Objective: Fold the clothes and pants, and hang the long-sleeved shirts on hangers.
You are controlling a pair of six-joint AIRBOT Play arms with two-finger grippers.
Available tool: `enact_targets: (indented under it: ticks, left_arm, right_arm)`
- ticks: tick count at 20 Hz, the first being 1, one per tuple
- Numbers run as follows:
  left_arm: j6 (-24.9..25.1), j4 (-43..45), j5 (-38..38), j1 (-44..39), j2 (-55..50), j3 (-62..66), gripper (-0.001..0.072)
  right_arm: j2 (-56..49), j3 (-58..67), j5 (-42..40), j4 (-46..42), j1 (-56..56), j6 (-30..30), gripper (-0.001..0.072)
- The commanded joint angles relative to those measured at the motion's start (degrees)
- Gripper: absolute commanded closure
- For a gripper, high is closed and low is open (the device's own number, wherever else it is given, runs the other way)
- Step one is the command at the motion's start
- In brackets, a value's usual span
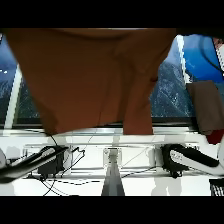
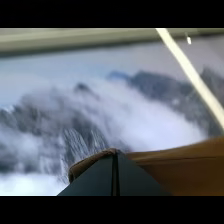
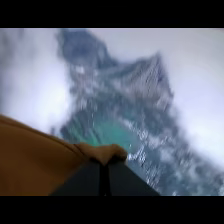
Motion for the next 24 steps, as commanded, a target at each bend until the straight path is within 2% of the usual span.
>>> enact_targets:
  ticks: [1,6,9,11,13,16,18,24]
  left_arm:
    - [0.42,7.76,3.98,-8.33,-11.61,0.07,0.0689]
    - [-3.06,7.91,11.34,-11.69,-19.21,0.04,0.0689]
    - [-4.20,7.96,11.43,-10.86,-20.35,0.04,0.0689]
    - [-4.83,9.29,9.33,-10.56,-21.27,0.04,0.0689]
    - [-6.19,13.57,5.29,-10.47,-22.27,0.04,0.0689]
    - [-15.76,26.21,-2.95,-10.45,-24.00,0.00,0.0690]
    - [-19.02,28.65,-4.87,-10.25,-24.44,-0.92,0.0691]
    - [-19.02,27.50,-5.38,-9.57,-24.44,-3.41,0.0671]
  right_arm:
    - [-11.41,0.07,-1.40,0.00,0.02,1.46,0.0699]
    - [-17.00,0.07,-9.55,-1.29,-0.02,2.69,0.0698]
    - [-17.55,0.07,-13.42,-4.24,-0.79,2.71,0.0699]
    - [-18.05,0.07,-10.36,-4.15,-2.01,4.66,0.0699]
    - [-18.82,-0.22,-2.19,-4.00,-2.89,6.84,0.0699]
    - [-18.78,-5.09,5.03,-3.85,-2.82,6.71,0.0701]
    - [-18.08,-9.97,3.80,-2.62,-2.82,6.73,0.0701]
    - [-8.68,-25.35,-3.89,2.93,-1.31,6.73,0.0697]
